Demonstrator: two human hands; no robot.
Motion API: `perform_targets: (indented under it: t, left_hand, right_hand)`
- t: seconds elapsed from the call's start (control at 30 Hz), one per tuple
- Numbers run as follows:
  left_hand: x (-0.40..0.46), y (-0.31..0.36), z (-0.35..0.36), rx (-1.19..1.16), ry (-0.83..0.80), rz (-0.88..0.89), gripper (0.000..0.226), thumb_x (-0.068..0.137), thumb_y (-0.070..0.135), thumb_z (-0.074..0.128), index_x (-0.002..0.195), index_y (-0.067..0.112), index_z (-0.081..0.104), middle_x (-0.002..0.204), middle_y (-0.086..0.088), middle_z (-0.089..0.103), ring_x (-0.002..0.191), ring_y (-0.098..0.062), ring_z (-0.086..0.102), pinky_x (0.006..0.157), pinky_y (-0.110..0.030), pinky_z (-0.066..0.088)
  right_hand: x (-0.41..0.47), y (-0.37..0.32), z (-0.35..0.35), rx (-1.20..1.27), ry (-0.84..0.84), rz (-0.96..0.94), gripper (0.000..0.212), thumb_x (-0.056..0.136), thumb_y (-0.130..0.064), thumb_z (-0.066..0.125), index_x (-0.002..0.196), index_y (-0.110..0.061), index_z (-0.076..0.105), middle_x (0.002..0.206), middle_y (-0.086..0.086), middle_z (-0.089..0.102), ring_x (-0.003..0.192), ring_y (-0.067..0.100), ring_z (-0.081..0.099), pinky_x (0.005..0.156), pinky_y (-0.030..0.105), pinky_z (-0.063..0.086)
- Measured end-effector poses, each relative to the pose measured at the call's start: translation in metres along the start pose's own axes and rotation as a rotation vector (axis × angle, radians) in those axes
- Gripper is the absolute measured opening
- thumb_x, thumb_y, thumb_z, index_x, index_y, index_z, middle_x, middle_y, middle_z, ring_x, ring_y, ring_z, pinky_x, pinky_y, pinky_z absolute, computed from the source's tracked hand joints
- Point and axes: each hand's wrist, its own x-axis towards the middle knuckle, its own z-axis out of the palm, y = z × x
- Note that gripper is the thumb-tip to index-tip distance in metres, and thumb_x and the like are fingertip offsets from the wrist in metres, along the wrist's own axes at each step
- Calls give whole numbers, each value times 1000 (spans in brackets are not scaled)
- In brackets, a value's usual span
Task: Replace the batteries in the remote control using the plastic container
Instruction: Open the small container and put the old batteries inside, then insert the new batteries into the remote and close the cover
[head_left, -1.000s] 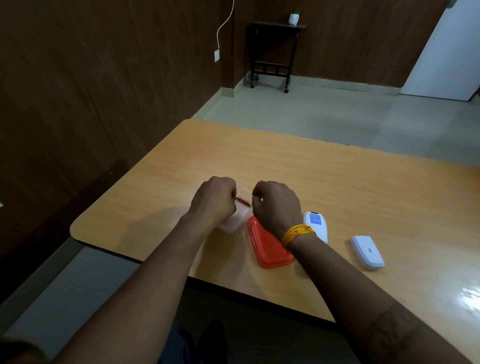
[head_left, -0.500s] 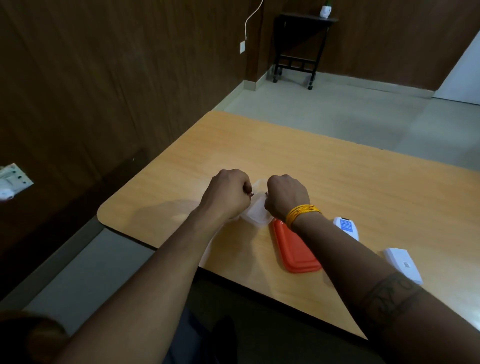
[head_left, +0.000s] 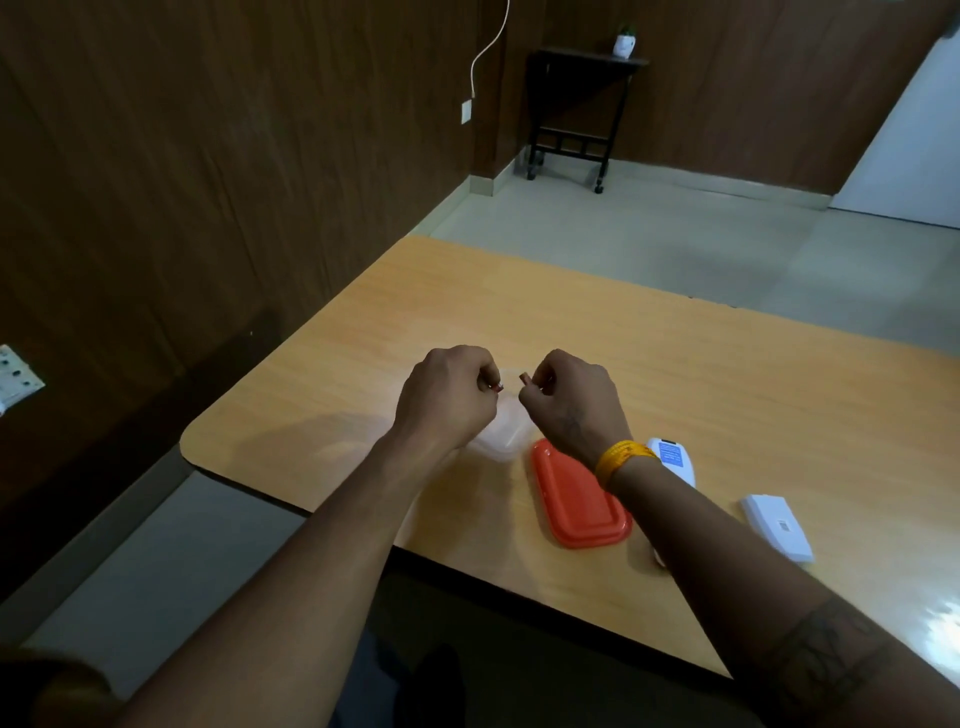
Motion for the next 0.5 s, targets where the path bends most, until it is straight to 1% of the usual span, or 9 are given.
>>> perform_targets:
  t: [0.07,0.13,0.2,0.27,0.33,0.4,0.5]
  left_hand:
    - [-3,6,2,-52,-3,20,13,87,13,69,90,22,79,86,6,78,86,-19,72,75,-30,57]
    - [-5,14,5,-123,-2,38,12,86,13,71,89,23,78,82,9,76,81,-14,72,74,-29,58]
    - [-9,25,10,-185,-13,62,12,85,13,73,87,24,77,82,11,76,78,-10,72,73,-26,57]
    - [-16,38,17,-215,-80,92,12,84,12,74,86,23,78,85,11,77,77,-6,72,73,-23,56]
    - [-24,52,27,-223,-161,143,12,83,10,75,87,21,80,84,11,77,78,-3,72,73,-22,56]
    - [-33,66,38,-218,-215,193,13,82,9,76,89,19,80,81,12,76,77,0,71,74,-21,56]
    - [-45,85,53,-209,-309,214,19,81,11,78,99,18,80,82,8,77,78,-4,71,76,-23,58]
  right_hand:
    - [-13,9,-17,51,39,6,18,91,-31,70,81,-17,66,75,1,69,74,26,62,62,34,42]
    - [-30,23,-36,112,48,31,15,87,-27,74,77,-17,69,71,-1,73,68,24,67,61,35,51]
    - [-50,38,-56,209,64,94,10,87,-19,75,77,-17,71,67,-1,75,61,21,71,57,39,59]
    - [-70,53,-72,263,88,158,11,89,-14,76,78,-15,72,66,1,75,55,18,72,53,41,61]
    - [-88,66,-83,266,109,194,12,89,-14,79,79,-14,73,67,1,76,56,19,73,56,42,63]
    - [-101,78,-91,294,131,218,11,86,-16,84,80,-15,75,70,2,75,60,20,73,56,36,62]
    - [-111,92,-100,425,136,280,9,84,-12,86,87,-12,78,79,7,76,66,17,71,56,22,58]
